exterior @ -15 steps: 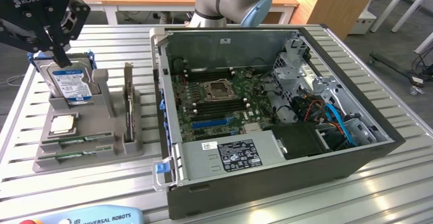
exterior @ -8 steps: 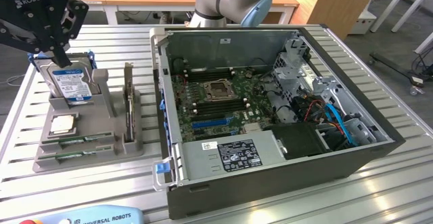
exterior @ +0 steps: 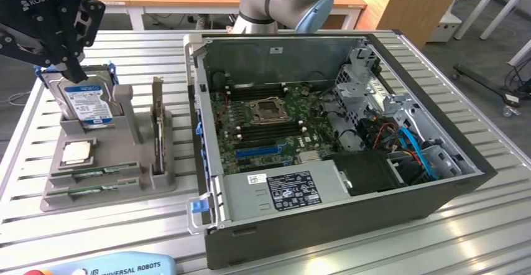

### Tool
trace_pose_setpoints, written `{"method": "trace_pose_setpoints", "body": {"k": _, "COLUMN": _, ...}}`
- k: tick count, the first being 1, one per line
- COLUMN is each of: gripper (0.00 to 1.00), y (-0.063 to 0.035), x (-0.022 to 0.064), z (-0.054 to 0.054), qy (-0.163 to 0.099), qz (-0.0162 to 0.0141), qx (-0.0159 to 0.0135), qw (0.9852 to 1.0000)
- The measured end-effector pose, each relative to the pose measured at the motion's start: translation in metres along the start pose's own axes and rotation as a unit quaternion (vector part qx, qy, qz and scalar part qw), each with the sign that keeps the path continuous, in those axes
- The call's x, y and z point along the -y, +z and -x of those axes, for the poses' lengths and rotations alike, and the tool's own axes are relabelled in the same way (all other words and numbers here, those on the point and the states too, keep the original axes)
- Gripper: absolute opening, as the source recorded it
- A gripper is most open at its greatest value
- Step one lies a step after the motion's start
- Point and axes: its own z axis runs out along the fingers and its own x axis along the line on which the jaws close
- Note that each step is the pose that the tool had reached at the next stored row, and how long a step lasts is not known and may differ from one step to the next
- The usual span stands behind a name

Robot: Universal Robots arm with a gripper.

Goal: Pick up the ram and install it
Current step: 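Pick up the ram and move it above insertion slot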

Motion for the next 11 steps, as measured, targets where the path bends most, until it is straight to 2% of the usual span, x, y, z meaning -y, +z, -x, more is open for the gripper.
{"method": "trace_pose_setpoints", "body": {"k": 5, "gripper": 0.10, "y": 0.0001, "x": 0.0000, "z": 0.0000, "qy": -0.036, "qz": 0.0008, "qx": -0.0017, "qw": 0.9993}}
{"method": "trace_pose_setpoints", "body": {"k": 11, "gripper": 0.10, "y": 0.0002, "x": 0.0000, "z": 0.0000, "qy": -0.078, "qz": 0.0018, "qx": -0.0035, "qw": 0.9969}}
